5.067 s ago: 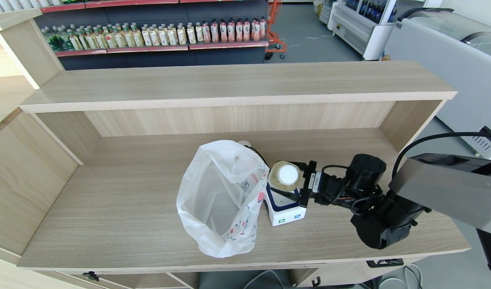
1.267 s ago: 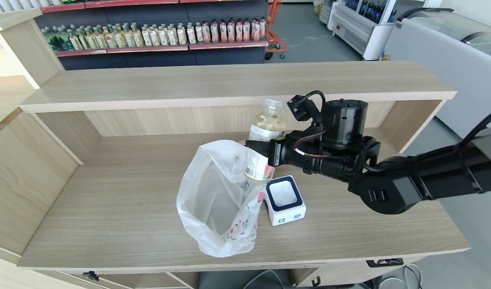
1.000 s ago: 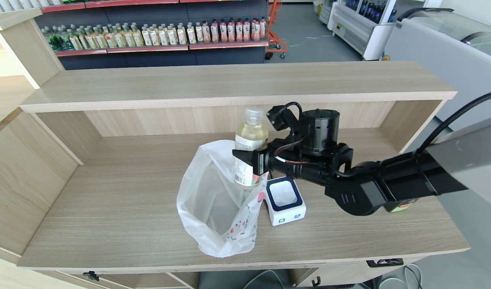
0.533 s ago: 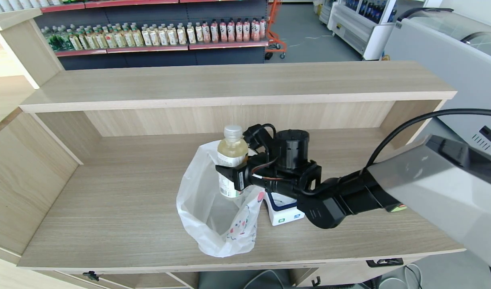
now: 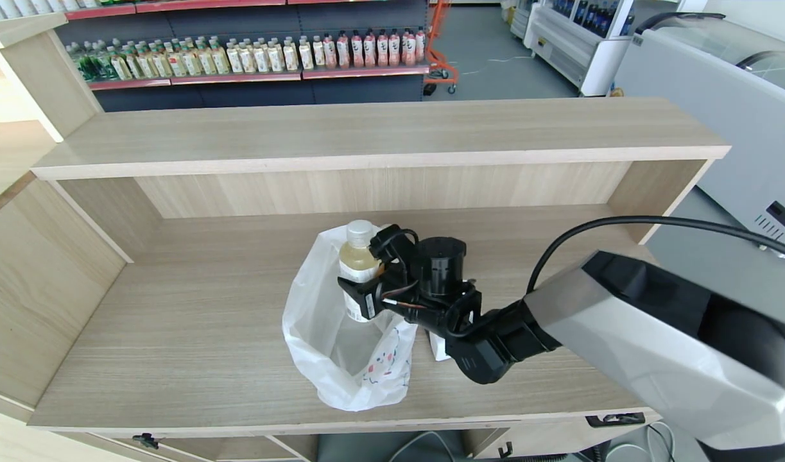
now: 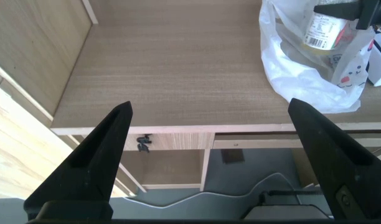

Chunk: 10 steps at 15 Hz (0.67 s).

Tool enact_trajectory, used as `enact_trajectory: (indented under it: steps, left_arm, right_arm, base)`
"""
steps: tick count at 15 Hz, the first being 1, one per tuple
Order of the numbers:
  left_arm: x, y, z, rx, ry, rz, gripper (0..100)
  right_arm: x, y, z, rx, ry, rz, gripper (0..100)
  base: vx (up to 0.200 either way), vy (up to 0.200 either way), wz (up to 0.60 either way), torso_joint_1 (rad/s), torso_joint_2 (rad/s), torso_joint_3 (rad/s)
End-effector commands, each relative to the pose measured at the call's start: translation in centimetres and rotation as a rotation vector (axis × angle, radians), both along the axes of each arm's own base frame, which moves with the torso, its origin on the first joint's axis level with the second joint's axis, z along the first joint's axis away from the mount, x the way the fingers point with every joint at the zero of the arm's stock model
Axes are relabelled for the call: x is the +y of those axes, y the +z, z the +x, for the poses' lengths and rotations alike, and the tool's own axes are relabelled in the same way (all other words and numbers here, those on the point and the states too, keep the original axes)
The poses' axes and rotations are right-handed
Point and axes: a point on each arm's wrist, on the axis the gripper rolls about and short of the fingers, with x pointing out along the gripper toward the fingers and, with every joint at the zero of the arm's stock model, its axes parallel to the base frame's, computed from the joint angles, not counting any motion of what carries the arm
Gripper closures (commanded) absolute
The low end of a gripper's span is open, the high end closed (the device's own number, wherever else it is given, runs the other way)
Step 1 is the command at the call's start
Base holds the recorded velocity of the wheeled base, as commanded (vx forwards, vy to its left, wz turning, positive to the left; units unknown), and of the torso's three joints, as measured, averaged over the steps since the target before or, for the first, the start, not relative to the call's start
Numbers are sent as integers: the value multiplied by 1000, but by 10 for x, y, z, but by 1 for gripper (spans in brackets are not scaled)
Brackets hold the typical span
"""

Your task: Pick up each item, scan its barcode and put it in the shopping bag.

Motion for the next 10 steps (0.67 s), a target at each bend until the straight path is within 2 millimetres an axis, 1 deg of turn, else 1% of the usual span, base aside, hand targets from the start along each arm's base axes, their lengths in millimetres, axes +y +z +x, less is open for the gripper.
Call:
enact_trajectory:
  steps: [1, 3, 4, 5, 10]
  left_arm:
    - [0, 0, 0, 2, 0, 0, 0]
    - [0, 0, 0, 0, 0, 0, 0]
    - [0, 0, 0, -2, 0, 0, 0]
    - [0, 0, 0, -2, 0, 0, 0]
    - [0, 0, 0, 2, 0, 0, 0]
  right_arm:
    - [6, -16, 7, 6, -11, -9, 100]
    - [5, -26, 12, -4, -21, -18, 100]
    - [3, -34, 22, -77, -33, -33, 100]
    - [2, -41, 27, -131, -40, -57, 100]
    - [7, -38, 37, -199, -49, -42, 100]
  base:
    - [0, 0, 0, 0, 0, 0]
    - [0, 0, 0, 0, 0, 0]
    - [0, 0, 0, 0, 0, 0]
    - [0, 0, 0, 0, 0, 0]
    - [0, 0, 0, 0, 0, 0]
